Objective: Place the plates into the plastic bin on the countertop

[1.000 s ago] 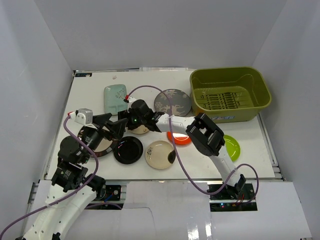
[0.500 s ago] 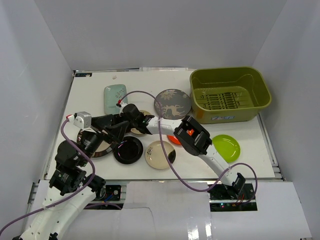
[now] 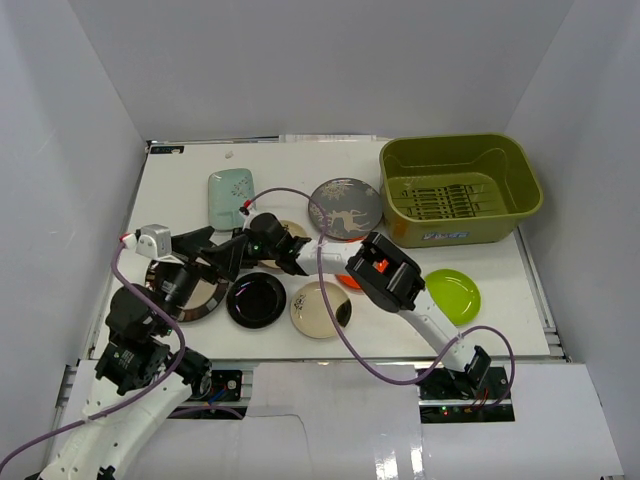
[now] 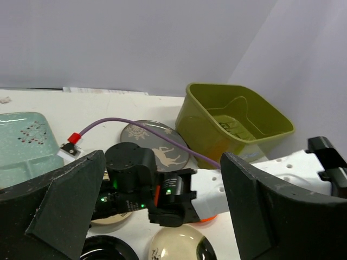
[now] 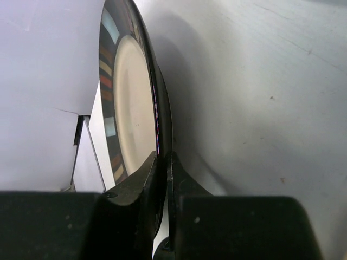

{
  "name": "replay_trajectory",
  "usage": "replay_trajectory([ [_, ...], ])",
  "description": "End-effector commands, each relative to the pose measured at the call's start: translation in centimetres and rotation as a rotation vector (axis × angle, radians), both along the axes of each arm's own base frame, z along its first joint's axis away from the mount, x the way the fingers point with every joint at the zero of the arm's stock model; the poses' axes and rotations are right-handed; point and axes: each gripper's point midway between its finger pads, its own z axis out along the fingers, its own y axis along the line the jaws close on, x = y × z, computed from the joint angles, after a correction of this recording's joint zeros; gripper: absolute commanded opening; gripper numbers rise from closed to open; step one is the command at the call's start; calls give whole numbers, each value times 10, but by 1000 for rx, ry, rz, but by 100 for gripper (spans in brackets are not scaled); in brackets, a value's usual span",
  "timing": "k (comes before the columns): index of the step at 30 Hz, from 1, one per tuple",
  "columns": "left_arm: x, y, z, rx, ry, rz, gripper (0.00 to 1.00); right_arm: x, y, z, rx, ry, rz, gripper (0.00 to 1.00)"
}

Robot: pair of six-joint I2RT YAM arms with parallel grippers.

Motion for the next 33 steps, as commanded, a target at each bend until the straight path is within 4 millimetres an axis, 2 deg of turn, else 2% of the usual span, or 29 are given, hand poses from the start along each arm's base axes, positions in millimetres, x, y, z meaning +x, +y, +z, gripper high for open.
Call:
replay_trajectory([
  [1, 3, 17, 17, -33, 7, 91, 98, -1, 4, 89, 156, -135, 15, 8],
  [3, 3, 21, 22, -31, 23, 112, 98, -4, 1, 118, 214, -166, 22, 8],
  [4, 3, 25, 29, -30, 29, 129, 98, -7, -6, 142, 245, -189, 21, 8],
  [5, 3, 26, 32, -32, 38, 133, 98, -7, -12, 155, 263, -205, 15, 8],
  [6, 4, 26, 29, -23, 62, 140, 98, -8, -26, 178, 296, -230, 1, 8],
  [7, 2, 27, 33, -27, 64, 140, 98, -5, -32, 204, 341, -261, -12, 8],
  [8, -3, 27, 42, -43, 52, 125, 98, -5, -44, 204, 340, -264, -26, 8],
  [9, -4, 27, 44, -48, 52, 119, 98, -1, -62, 233, 377, -294, -48, 8],
  [10, -6, 26, 45, -53, 59, 113, 98, 0, -72, 242, 384, -307, -63, 8],
  [11, -8, 25, 50, -70, 58, 100, 98, 4, -87, 234, 359, -309, -91, 8],
  [12, -10, 24, 52, -76, 59, 91, 98, 9, -109, 262, 392, -350, -129, 8],
  [13, -11, 23, 53, -82, 61, 82, 98, 14, -123, 268, 391, -364, -164, 8],
  [14, -10, 18, 55, -80, 66, 60, 98, 17, -138, 257, 365, -357, -185, 8],
  [15, -9, 14, 54, -86, 77, 46, 98, 27, -166, 283, 399, -393, -230, 8],
  [16, -7, 10, 51, -83, 91, 35, 98, 31, -180, 289, 407, -403, -253, 8],
  [17, 0, 1, 44, -65, 124, 12, 98, 36, -198, 282, 392, -394, -285, 8],
  [18, 5, -5, 38, -61, 151, -5, 97, 49, -233, 306, 419, -436, -352, 8],
  [20, 15, -20, 24, -42, 212, -40, 96, 64, -275, 314, 414, -459, -432, 8],
  [21, 26, -34, 6, -25, 287, -74, 96, 81, -320, 325, 398, -503, -536, 8],
  [22, 33, -41, -1, -18, 314, -86, 96, 91, -345, 318, 351, -487, -600, 8],
  [23, 38, -49, -9, -11, 345, -104, 96, 98, -371, 320, 335, -502, -658, 8],
  [24, 48, -64, -26, 12, 408, -143, 96, 110, -422, 325, 311, -531, -779, 8],
  [26, 61, -77, -33, 2, 441, -168, 96, 118, -468, 318, 263, -515, -875, 8],
  [27, 67, -84, -38, 1, 459, -181, 96, 126, -511, 317, 230, -524, -980, 8],
  [29, 85, -102, -45, -6, 503, -213, 94, 133, -549, 303, 165, -492, -1064, 8],
  [30, 99, -113, -52, -6, 534, -223, 93, 141, -586, 288, 84, -473, -1161, 8],
  [31, 106, -118, -55, -1, 546, -225, 93, 143, -591, 289, 62, -496, -1179, 8],
  [33, 120, -128, -64, 5, 581, -226, 90, 146, -620, 270, -24, -460, -1256, 8],
])
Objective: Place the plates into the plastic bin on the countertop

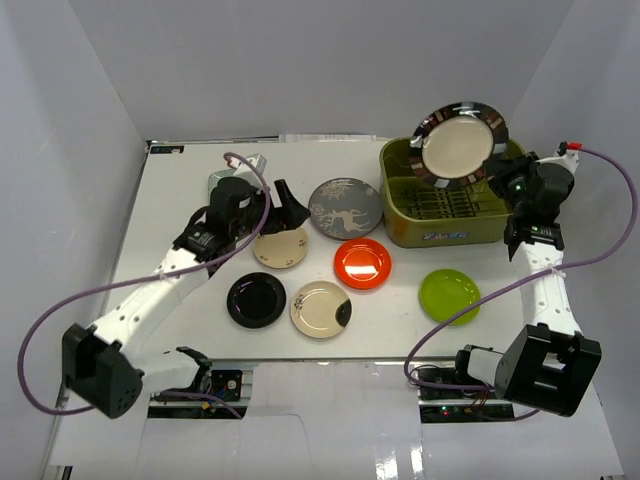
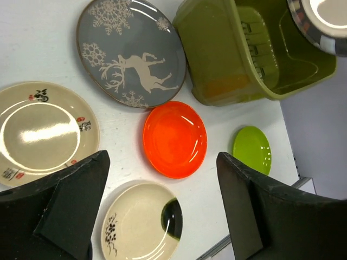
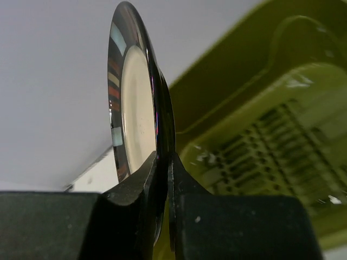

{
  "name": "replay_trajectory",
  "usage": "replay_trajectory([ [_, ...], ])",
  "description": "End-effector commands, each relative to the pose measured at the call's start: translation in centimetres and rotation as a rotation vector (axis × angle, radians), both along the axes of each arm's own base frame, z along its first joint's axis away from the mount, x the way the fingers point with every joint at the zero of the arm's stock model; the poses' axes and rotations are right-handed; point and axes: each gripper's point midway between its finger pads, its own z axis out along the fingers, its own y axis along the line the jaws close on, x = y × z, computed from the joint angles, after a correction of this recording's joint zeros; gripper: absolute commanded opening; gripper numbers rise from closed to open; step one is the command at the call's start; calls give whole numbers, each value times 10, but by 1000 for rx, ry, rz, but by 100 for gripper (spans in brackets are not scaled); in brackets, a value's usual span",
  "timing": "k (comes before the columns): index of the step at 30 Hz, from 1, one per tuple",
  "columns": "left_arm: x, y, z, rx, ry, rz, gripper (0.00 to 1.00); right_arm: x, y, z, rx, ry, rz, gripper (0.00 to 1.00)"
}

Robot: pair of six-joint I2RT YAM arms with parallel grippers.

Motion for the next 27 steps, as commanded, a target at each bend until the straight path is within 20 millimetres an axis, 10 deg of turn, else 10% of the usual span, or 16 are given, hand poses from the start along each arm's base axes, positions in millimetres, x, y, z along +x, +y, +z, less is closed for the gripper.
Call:
replay_trajectory([
  [1, 26, -30, 16, -65, -8, -48, 90, -4, -15, 18, -60, -36, -16, 8],
  [9, 103, -52, -28, 48, 94, -35, 86, 13, -40, -23, -191, 141, -20, 8],
  [19, 174, -28, -103, -13, 305, -115, 82, 37, -39, -89, -263, 375, 88, 10],
  [22, 187, -35, -118, -22, 329, -167, 82, 41, -40, -113, -273, 438, 96, 19],
  [27, 198, -43, -149, 1, 410, -225, 84, 43, -42, -133, -293, 477, 90, 71],
])
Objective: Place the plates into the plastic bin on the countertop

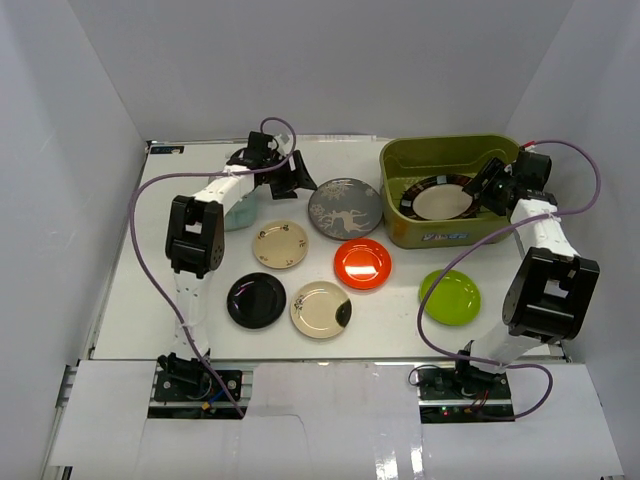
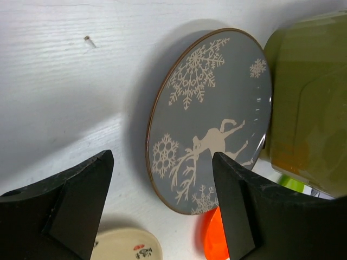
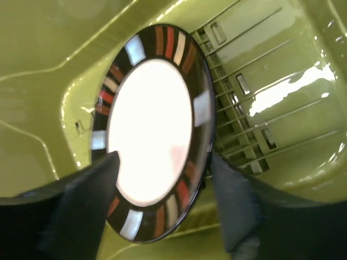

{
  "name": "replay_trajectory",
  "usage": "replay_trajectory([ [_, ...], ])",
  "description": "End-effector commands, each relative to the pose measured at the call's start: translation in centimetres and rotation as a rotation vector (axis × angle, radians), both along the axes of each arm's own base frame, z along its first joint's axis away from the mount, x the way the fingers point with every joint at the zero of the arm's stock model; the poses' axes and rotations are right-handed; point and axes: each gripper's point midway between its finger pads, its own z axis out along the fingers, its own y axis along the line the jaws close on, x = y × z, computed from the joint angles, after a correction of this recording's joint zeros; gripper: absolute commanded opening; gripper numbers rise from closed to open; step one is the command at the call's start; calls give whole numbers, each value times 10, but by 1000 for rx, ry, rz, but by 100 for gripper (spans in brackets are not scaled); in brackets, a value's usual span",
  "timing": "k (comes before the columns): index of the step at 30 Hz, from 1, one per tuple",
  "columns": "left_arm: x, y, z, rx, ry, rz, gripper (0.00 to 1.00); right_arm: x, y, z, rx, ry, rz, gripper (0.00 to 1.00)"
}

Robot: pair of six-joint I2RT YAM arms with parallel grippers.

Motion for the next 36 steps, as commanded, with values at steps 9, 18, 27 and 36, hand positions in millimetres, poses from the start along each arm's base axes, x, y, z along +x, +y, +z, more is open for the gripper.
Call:
replay_trajectory([
  [9, -2, -31, -20, -102, 84, -177, 76, 11, 29, 81, 6, -262, 120, 97],
  [18, -14, -38, -48, -155, 176, -206, 44, -34, 96, 112, 139, -422, 309, 98],
  [27, 2, -12, 1, -173, 65, -110, 0, -67, 152, 136, 172, -495, 459, 98],
  [36, -26, 40, 151, -432, -184, -22, 0, -96, 241, 135, 163, -467, 730, 91],
])
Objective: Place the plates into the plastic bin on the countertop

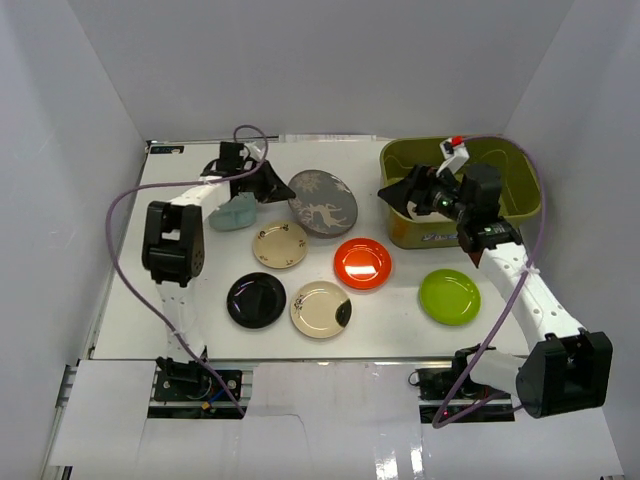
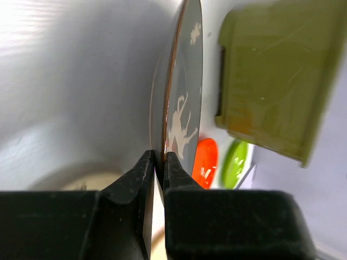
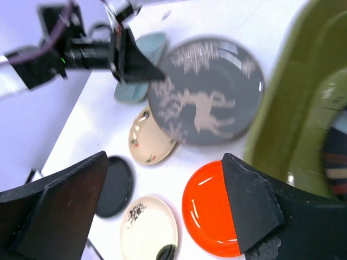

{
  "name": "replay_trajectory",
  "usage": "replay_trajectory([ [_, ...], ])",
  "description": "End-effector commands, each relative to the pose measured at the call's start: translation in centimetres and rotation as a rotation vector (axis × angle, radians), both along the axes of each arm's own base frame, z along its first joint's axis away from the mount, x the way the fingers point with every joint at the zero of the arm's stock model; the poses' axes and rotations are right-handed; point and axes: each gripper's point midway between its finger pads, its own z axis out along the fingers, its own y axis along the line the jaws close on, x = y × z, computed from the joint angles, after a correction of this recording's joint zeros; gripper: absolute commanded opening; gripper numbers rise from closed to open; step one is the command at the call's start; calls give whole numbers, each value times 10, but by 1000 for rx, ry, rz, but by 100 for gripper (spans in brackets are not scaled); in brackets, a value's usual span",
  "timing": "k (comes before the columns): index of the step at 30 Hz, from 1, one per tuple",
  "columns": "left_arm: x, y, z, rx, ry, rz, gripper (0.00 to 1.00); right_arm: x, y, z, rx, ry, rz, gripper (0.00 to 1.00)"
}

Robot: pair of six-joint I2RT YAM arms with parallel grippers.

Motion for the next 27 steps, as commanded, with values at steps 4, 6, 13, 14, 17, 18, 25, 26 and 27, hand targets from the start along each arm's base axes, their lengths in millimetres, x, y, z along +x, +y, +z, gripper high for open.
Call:
replay_trajectory([
  [4, -22, 24, 179, -247, -376, 20, 0, -5, 46, 11, -41, -49, 118, 90],
  [6, -35, 27, 180, -252, -377, 13, 0, -2, 49, 8, -44, -38, 118, 90],
  [13, -89, 25, 198, -320, -394, -44, 0, 8, 63, -15, 7, 51, 149, 90],
  [14, -97, 25, 205, -332, -410, -51, 0, 8, 66, -14, 28, 65, 157, 90],
  [17, -113, 22, 208, -349, -415, -78, 0, 11, 73, -14, 58, 72, 188, 90],
  [18, -118, 19, 209, -352, -416, -92, 0, 9, 77, -12, 78, 80, 207, 90],
  [25, -137, 6, 209, -366, -419, -166, 0, 16, 85, -16, 148, 109, 221, 45],
  [26, -138, 6, 207, -364, -417, -167, 4, 17, 85, -16, 150, 111, 215, 31],
  [27, -137, 6, 202, -360, -407, -157, 9, 20, 84, -14, 153, 106, 202, 19],
])
